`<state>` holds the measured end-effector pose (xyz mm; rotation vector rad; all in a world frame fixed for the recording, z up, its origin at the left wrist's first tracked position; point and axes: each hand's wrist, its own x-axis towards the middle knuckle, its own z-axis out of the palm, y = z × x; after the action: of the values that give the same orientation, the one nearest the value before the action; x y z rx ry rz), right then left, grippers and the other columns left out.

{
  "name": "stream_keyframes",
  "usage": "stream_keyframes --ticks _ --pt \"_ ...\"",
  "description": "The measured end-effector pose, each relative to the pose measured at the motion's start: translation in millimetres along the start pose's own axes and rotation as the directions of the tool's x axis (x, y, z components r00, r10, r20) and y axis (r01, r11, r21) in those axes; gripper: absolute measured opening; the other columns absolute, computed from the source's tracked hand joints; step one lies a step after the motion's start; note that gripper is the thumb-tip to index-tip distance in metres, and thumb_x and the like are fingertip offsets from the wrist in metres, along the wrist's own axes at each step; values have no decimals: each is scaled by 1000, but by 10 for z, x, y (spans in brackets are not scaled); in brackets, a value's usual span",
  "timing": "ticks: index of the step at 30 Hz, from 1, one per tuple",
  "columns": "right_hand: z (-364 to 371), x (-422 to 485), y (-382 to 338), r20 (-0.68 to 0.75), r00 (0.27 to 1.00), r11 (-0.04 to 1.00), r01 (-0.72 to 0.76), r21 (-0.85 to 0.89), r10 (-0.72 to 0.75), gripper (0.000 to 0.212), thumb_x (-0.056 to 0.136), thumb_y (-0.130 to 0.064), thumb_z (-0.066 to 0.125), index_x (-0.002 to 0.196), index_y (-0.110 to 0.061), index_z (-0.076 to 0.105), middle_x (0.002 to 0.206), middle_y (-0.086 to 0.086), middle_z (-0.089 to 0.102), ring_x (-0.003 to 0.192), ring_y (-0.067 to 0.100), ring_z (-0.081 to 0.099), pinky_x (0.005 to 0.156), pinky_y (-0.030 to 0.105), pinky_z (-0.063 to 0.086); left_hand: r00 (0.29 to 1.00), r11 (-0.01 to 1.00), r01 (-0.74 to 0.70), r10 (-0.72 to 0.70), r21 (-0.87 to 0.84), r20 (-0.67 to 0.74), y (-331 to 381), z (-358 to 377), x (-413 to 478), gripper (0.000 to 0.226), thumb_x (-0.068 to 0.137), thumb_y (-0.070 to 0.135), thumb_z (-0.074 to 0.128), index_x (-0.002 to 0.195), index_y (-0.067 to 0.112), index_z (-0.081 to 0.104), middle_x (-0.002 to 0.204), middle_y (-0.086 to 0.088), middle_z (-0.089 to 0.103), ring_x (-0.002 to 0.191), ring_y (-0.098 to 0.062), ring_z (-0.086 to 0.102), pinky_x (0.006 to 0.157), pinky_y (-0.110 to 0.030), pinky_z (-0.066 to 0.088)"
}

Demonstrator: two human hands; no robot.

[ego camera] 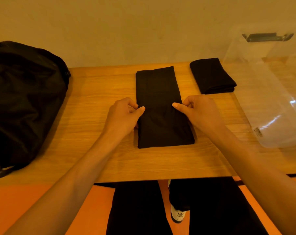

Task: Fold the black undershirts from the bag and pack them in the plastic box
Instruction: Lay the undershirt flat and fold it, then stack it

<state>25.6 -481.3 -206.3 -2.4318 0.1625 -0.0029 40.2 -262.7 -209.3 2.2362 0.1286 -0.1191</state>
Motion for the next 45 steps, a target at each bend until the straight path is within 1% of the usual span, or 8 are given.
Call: stream_keyframes --ticks 8,13,26,30,33,36,41,45 --pt "-67 -142 -40 -23 1000 999 3 -38 -4 43 98 -55 51 78 -19 65 66 1 63 62 10 60 58 19 38 998 992 58 -57 -109 10 30 -87 -192 24 94 45 67 104 26 58 84 1 73 69 -13 69 61 -31 48" --pt "-238 -639 73 106 990 990 -107 92 97 36 95 -51 58 79 -21 69 71 -3 66 71 9 62 61 22 39 990 963 132 -117 -234 78 -51 -190 -673 29 88 35 76 111 28 59 91 5 74 83 -8 66 74 -29 50" --pt "-99 -888 141 27 998 998 -49 -37 50 24 94 -47 62 82 -26 67 71 -8 64 70 9 62 60 23 47 996 996 27 -33 -79 -84 -155 -46 -911 23 85 28 80 99 27 62 91 11 67 85 -6 63 67 -21 44" --pt "-27 -838 48 -202 941 927 197 -320 -270 30 100 -47 48 105 -22 64 99 -6 63 85 10 60 69 26 53 922 901 -277 348 335 -173 4 -29 -815 41 95 48 58 127 22 59 129 6 50 113 -6 51 92 -23 45" --pt "98 -575 -76 28 924 832 355 -426 -380 56 105 -48 27 151 -18 42 156 3 42 145 20 36 116 35 33 888 748 -447 440 491 137 75 105 -662 68 103 56 27 160 21 22 168 2 14 155 -15 11 124 -36 16" --pt "193 -323 -54 278 926 784 367 -501 -256 65 105 -53 9 160 -21 3 169 -1 -1 154 14 -10 126 37 -1 908 687 -418 291 594 302 -35 195 -508 74 99 65 5 160 25 -8 168 6 -15 153 -10 -18 127 -36 -4" --pt "145 -325 16 316 930 865 310 -394 -189 73 94 -63 -3 159 -29 -7 167 -8 -13 152 9 -18 126 38 -5 935 799 -337 225 498 273 -159 84 -476 83 87 71 -8 158 29 -13 165 10 -22 150 -5 -23 126 -33 -8" --pt "14 -206 -60 69 960 944 280 -176 -272 62 102 -58 21 159 -36 14 167 -6 15 154 15 10 125 40 14 968 950 -204 159 237 196 -33 -46 -385 73 97 65 11 161 32 3 169 14 -6 154 -3 -8 126 -32 1"
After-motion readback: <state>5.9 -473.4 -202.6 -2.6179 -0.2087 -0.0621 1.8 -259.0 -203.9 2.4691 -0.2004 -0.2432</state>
